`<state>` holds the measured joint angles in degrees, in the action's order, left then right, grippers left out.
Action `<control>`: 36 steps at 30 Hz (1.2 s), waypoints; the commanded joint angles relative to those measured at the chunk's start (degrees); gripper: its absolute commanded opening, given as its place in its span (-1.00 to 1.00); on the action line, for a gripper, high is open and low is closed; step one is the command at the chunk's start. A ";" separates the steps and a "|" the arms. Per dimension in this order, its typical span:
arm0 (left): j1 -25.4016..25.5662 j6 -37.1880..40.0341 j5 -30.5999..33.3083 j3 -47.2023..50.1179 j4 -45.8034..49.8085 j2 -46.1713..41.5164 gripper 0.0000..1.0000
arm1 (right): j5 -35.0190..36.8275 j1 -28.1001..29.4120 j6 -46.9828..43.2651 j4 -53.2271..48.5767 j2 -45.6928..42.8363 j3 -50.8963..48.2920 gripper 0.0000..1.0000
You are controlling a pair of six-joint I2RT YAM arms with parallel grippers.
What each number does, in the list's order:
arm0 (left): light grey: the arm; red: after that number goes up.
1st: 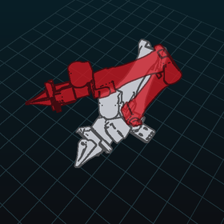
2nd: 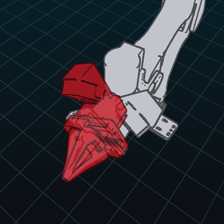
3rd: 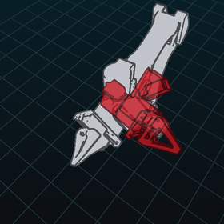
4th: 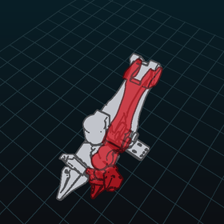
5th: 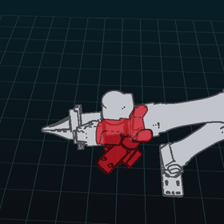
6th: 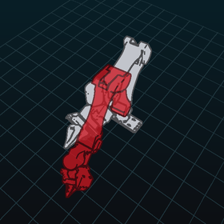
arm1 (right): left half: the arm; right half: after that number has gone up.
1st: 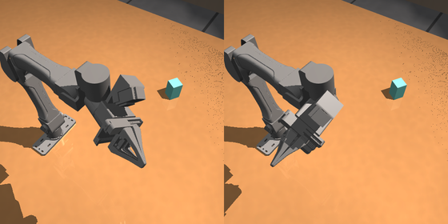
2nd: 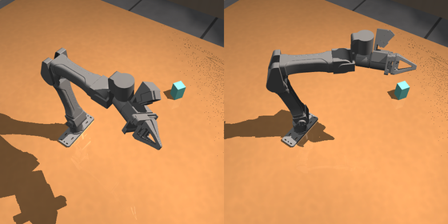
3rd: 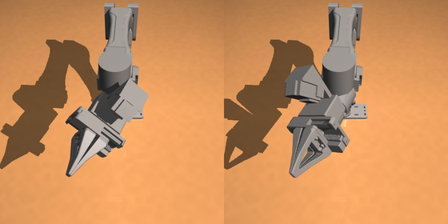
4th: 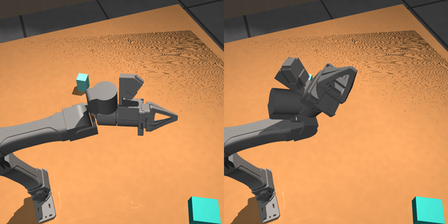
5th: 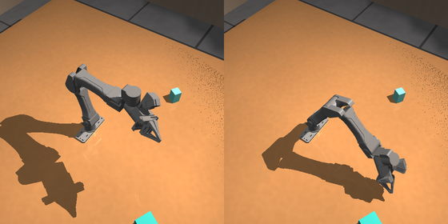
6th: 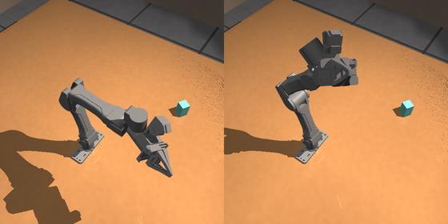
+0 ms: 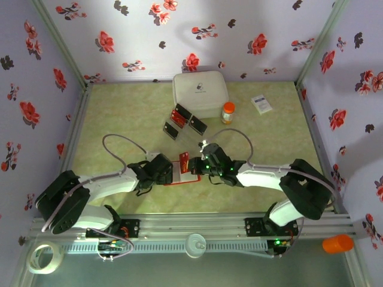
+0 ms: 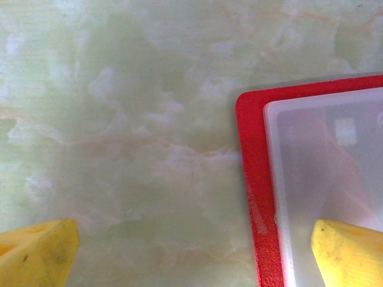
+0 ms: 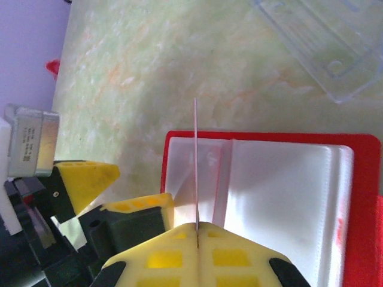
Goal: Put the credit cards into the card holder
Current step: Insert the credit card into the card slot.
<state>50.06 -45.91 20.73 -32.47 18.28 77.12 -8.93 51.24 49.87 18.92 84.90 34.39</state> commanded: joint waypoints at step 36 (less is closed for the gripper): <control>-0.40 -0.50 -0.75 2.25 1.56 0.62 1.00 | 1.90 1.94 7.30 30.49 12.46 -8.84 -1.00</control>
<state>50.06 -46.15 20.47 -31.75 17.17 76.90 -6.22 52.88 56.21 46.78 96.25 26.15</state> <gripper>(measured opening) 0.998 0.063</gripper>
